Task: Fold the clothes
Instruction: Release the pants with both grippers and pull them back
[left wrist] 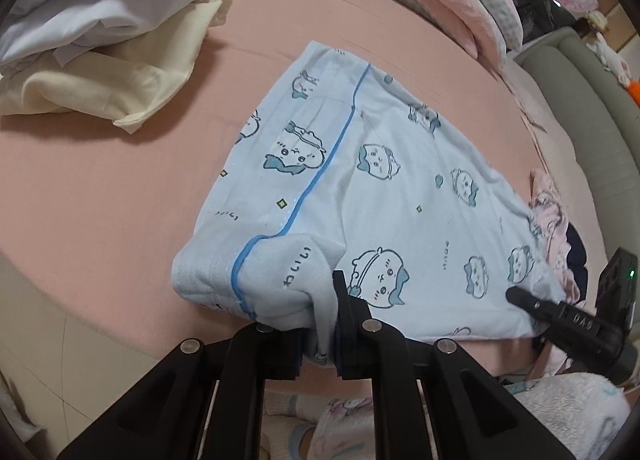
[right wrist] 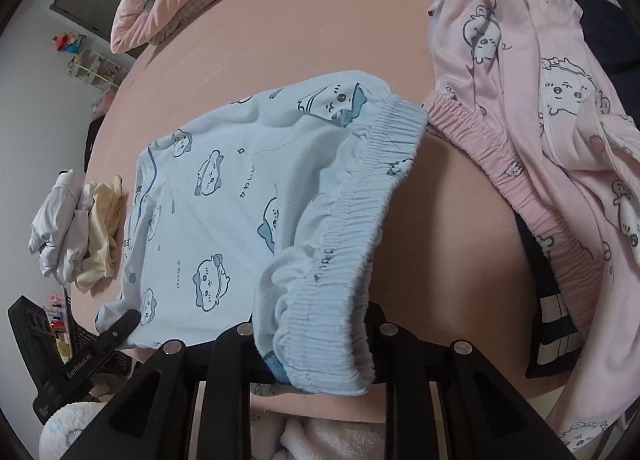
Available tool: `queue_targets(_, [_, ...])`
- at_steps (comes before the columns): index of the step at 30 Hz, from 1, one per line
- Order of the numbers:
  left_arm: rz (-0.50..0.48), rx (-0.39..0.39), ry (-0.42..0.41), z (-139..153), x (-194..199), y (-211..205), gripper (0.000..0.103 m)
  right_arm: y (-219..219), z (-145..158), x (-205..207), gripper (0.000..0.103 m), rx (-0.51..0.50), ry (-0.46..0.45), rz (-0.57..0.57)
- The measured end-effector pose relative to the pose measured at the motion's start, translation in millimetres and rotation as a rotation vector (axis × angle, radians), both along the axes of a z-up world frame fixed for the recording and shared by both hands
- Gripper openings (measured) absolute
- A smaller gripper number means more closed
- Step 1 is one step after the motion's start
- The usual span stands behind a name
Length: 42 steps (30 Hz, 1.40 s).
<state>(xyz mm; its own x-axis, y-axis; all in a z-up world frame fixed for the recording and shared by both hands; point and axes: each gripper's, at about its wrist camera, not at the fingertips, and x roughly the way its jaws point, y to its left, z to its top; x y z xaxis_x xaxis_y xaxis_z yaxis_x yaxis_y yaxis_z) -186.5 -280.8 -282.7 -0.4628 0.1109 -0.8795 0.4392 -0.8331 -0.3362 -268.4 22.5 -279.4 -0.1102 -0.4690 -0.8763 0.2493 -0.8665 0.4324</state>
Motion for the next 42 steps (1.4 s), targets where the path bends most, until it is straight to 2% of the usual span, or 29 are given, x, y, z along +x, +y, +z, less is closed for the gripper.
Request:
queue_targets(6, [0.006, 0.045, -0.014, -9, -5, -7, 0.012, -12, -1, -9, 0.026, 0.017, 0.019, -0.009])
queue_targets(11, [0.077, 0.234, -0.047, -15, 13, -29, 0.017, -11, 0, -5, 0.051, 0.012, -0.003, -0.025])
queue_targets(12, [0.084, 0.249, -0.063, -12, 16, -31, 0.023, -10, 3, -5, 0.063, 0.026, -0.004, -0.038])
queue_targets(13, [0.067, 0.219, -0.063, -6, 19, -29, 0.028, -9, 6, -2, 0.071, 0.04, 0.004, -0.045])
queue_targets(15, [0.032, 0.155, -0.063, 5, 26, -26, 0.06, -8, 14, 1, 0.071, 0.08, 0.035, -0.052])
queue_targets(17, [-0.007, 0.073, -0.066, 13, 35, -25, 0.074, -5, 21, 6, 0.071, 0.11, 0.049, -0.052])
queue_targets(19, [-0.032, 0.024, -0.06, 20, 45, -28, 0.074, 6, 32, 16, 0.071, 0.104, 0.079, -0.045])
queue_targets(20, [-0.037, 0.026, -0.047, 23, 49, -32, 0.074, 12, 37, 22, 0.071, 0.104, 0.101, -0.04])
queue_targets(22, [-0.055, 0.021, -0.028, 28, 55, -41, 0.074, 14, 49, 26, 0.071, 0.139, 0.159, -0.009])
queue_targets(26, [-0.111, -0.059, 0.001, 37, 55, -52, 0.074, 15, 69, 35, 0.071, 0.223, 0.281, 0.084])
queue_targets(30, [-0.2, -0.205, 0.02, 51, 52, -52, 0.074, 12, 85, 47, 0.071, 0.327, 0.433, 0.203])
queue_targets(33, [-0.331, -0.357, 0.028, 57, 48, -39, 0.074, 12, 88, 66, 0.071, 0.426, 0.544, 0.329])
queue_targets(37, [-0.495, -0.547, 0.066, 56, 52, -22, 0.074, 5, 73, 80, 0.071, 0.521, 0.646, 0.454])
queue_targets(40, [-0.643, -0.628, 0.103, 51, 60, -9, 0.074, 1, 62, 89, 0.071, 0.57, 0.703, 0.517])
queue_targets(42, [-0.702, -0.679, 0.123, 46, 63, -2, 0.074, 0, 57, 98, 0.071, 0.583, 0.742, 0.562])
